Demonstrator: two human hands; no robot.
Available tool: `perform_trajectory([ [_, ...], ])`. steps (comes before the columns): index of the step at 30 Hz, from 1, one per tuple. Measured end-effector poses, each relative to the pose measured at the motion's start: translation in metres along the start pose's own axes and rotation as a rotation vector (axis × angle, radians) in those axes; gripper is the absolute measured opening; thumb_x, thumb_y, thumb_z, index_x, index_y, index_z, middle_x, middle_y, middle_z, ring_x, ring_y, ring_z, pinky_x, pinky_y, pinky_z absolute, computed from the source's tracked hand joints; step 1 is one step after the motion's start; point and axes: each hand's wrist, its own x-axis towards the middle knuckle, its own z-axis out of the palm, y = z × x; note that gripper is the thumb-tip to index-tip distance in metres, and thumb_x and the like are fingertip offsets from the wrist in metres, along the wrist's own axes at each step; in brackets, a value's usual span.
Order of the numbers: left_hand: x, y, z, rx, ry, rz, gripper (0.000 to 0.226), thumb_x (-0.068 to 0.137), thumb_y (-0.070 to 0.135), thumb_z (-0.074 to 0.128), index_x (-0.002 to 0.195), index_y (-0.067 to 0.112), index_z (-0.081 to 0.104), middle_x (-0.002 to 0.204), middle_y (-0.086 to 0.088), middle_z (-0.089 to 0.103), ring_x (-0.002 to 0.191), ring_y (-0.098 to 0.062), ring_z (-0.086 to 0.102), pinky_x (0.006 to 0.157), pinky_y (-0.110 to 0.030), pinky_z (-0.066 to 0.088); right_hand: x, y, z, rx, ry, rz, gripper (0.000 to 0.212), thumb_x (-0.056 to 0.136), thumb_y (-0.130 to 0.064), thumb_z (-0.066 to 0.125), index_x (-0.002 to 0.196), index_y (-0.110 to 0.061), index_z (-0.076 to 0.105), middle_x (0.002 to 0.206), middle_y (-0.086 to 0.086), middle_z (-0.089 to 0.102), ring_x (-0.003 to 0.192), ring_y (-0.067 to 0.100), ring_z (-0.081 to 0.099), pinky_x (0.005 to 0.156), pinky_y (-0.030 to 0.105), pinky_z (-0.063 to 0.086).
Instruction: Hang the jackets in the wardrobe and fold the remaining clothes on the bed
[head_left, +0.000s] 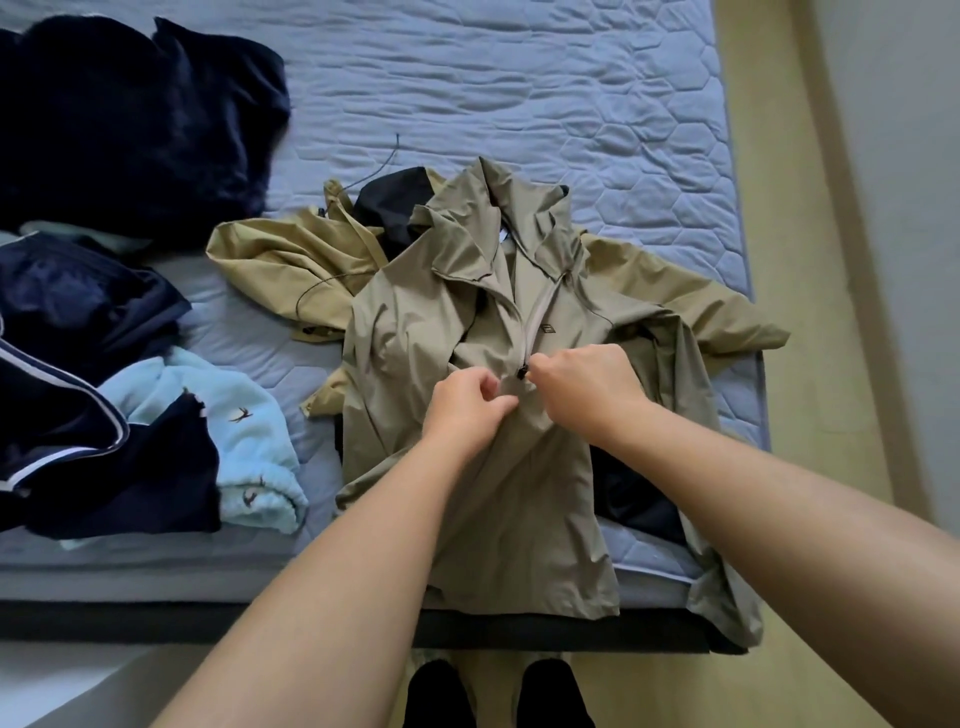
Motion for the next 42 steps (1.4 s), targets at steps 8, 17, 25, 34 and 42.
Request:
perform_trajectory([
  [8,-0.014,-0.025,-0.011,0.185,0.032,-0.09,0.025,0.084,0.034,0.065,0.069,0.024,0.048,0.079,0.007,0.056,0.085,-0.021,0.056,0.068,-0.031,0.043,-0.003,0.005,0.0,0.015,0.047,0.03,0.014,0.09,-0.022,0.053,0.076,-0.022,0.05,0.077,0.0,0.066,0.071,0.027,0.066,0.048,0.024,0.013],
  [17,-0.012,-0.015,-0.005,0.285,0.02,-0.015,0.032,0.086,0.033,0.064,0.064,0.023,0.043,0.083,0.0,0.057,0.084,-0.024,0.055,0.064,-0.029,0.038,-0.006,0.009,-0.002,0.007,0.079,0.051,0.007,0.087,-0.019,0.056,0.079,-0.019,0.057,0.077,0.001,0.067,0.071,0.026,0.067,0.051,0.023,0.016],
  [25,-0.01,-0.019,-0.001,0.34,-0.063,0.033,0.029,0.083,0.038,0.065,0.07,0.02,0.048,0.087,-0.003,0.062,0.09,-0.026,0.058,0.069,-0.031,0.042,-0.006,0.008,0.002,0.026,0.054,0.052,0.009,0.089,-0.018,0.05,0.091,-0.018,0.058,0.086,0.001,0.068,0.081,0.026,0.068,0.054,0.025,0.023],
  [34,-0.008,-0.022,-0.01,0.352,-0.199,-0.086,0.019,0.084,0.029,0.058,0.068,0.023,0.048,0.082,0.0,0.059,0.085,-0.023,0.058,0.069,-0.03,0.043,-0.016,0.018,-0.002,0.018,0.215,0.039,0.026,0.068,-0.019,0.081,0.06,-0.016,0.057,0.05,-0.001,0.058,0.04,0.02,0.057,0.045,0.017,0.021],
  [42,0.05,0.064,-0.023,-0.156,-0.135,-0.294,0.058,0.081,0.056,0.054,0.111,0.006,0.053,0.103,-0.011,0.063,0.085,-0.028,0.064,0.055,-0.029,0.045,-0.025,0.01,-0.01,0.073,0.419,-0.094,0.03,0.065,-0.029,0.084,0.055,-0.017,0.058,0.048,-0.003,0.054,0.037,0.02,0.055,0.039,0.017,0.03],
])
